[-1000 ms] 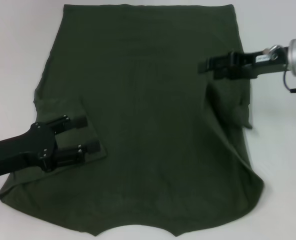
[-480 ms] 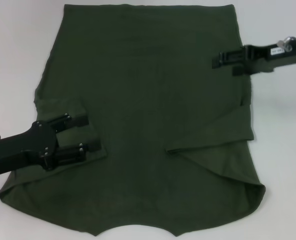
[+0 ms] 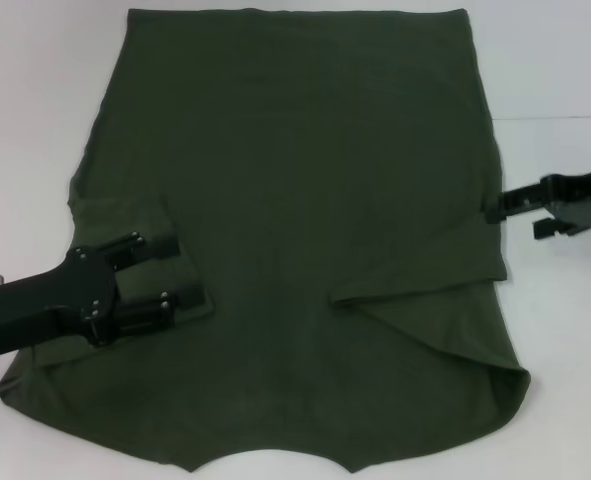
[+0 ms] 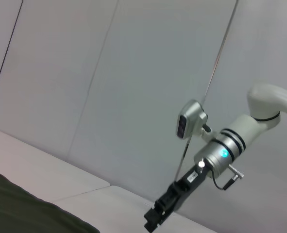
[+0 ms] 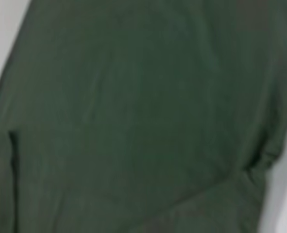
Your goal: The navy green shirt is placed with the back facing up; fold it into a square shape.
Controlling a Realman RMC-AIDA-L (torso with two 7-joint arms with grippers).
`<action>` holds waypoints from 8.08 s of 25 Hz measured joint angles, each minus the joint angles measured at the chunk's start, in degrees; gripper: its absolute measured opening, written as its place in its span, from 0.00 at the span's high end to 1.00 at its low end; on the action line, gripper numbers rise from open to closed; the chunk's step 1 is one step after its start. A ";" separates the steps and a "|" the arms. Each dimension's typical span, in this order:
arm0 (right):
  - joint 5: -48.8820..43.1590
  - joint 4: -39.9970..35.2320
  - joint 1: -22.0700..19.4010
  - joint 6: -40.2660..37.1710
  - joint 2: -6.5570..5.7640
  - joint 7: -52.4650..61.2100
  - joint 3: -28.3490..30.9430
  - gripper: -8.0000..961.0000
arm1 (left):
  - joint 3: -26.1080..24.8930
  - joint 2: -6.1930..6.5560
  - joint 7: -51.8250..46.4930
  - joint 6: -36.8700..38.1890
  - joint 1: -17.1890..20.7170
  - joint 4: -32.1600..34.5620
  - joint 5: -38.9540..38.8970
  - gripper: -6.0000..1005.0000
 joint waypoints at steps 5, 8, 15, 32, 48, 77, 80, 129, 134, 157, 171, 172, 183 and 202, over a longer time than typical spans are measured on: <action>-0.50 2.07 -0.96 2.95 0.20 -1.34 0.15 0.06 | 0.11 -0.08 0.01 0.00 -0.03 0.00 0.00 0.14; -0.18 2.98 -1.02 4.15 0.82 -2.66 0.33 0.06 | 0.19 -0.10 0.01 0.03 -0.04 0.00 -0.03 0.14; 0.03 3.29 -1.07 6.14 3.01 -4.72 0.39 0.07 | -0.05 -0.11 -0.01 0.29 0.02 0.00 -0.12 0.14; 0.07 4.12 -2.31 10.90 5.71 -9.16 2.63 0.09 | -0.06 -0.02 -0.23 0.43 0.04 0.00 -0.18 0.14; 3.57 4.32 -2.83 10.48 6.51 -10.51 3.55 0.11 | -0.06 -0.01 -0.25 0.47 0.04 0.00 -0.18 0.14; 9.21 3.81 1.10 5.06 -0.24 -3.51 2.87 0.14 | -0.06 -0.02 -0.25 1.23 0.08 0.00 -0.26 0.14; 6.59 3.81 -0.51 3.98 -0.94 -2.73 2.85 0.14 | -0.05 -0.02 -0.25 1.23 0.06 0.00 -0.27 0.14; 2.81 6.32 -2.75 12.30 5.24 -7.72 3.12 0.54 | -0.05 -0.11 -0.34 1.22 0.03 0.00 -0.26 0.14; 3.05 6.25 -2.89 12.33 5.54 -9.18 3.51 0.75 | -0.05 -0.11 -0.34 1.30 0.03 0.00 -0.26 0.14; 8.23 5.53 3.13 17.12 7.00 -8.59 5.92 0.90 | -1.26 0.31 0.13 2.03 -0.13 0.25 -0.26 0.13; 10.52 5.59 4.99 25.41 9.27 -8.98 6.23 0.60 | -1.91 0.33 -0.07 2.00 -1.09 0.71 -0.26 0.13; 10.84 5.47 5.00 25.61 9.27 -9.07 6.17 0.56 | -2.06 0.31 -0.09 2.00 -1.08 0.71 -0.26 0.13; 17.80 0.26 0.37 14.65 6.13 -14.38 6.47 0.28 | -2.94 0.42 -6.43 2.87 -0.82 0.62 -0.26 0.13; 18.61 -2.61 -5.94 -13.29 0.93 -21.00 5.60 0.04 | -5.44 10.77 -54.25 4.43 4.02 6.41 6.80 0.14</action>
